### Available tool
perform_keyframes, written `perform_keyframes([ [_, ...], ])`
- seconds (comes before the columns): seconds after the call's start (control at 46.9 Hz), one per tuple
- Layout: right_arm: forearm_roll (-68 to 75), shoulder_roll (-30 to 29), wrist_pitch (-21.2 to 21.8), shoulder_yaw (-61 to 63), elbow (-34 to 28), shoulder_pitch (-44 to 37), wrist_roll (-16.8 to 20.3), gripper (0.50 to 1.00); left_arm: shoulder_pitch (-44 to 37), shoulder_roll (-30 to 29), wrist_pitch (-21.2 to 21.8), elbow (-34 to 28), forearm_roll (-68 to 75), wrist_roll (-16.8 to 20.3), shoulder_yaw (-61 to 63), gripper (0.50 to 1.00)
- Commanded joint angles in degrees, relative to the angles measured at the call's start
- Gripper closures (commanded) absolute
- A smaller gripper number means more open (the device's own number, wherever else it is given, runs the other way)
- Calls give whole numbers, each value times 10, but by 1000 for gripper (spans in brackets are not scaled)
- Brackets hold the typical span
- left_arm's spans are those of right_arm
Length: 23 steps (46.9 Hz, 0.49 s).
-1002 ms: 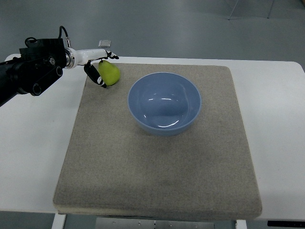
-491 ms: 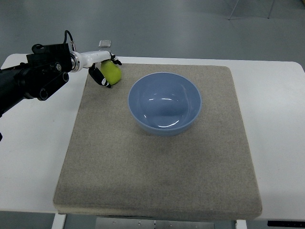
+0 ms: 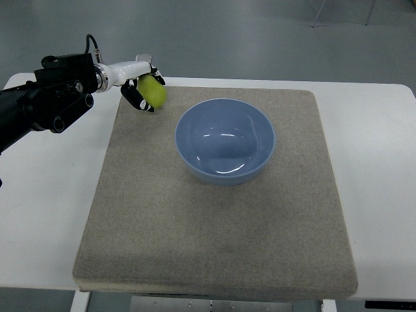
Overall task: Place pear in bowl with left hand
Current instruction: 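Lift the pear with the left hand and carry it over the blue bowl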
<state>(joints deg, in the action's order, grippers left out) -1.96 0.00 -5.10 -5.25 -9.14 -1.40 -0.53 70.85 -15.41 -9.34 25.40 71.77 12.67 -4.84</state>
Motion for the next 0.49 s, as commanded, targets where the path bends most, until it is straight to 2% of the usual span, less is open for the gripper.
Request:
perform_keyframes([
  [0.0,0,0,0,0,0,0,0,576,17,-15,-8,21,-7,0,-1,1000],
  [0.149,0,0,0,0,0,0,0,576,49,-55,-40,81,-10,0,-9,1000],
  [0.235,0,0,0,1,0,0,0,574,55,-78,-45,121,-14,0,-10,1000],
  [0.469,0,0,0,1,0,0,0,576,73,-161,-47,285,-16,0,-20,997],
])
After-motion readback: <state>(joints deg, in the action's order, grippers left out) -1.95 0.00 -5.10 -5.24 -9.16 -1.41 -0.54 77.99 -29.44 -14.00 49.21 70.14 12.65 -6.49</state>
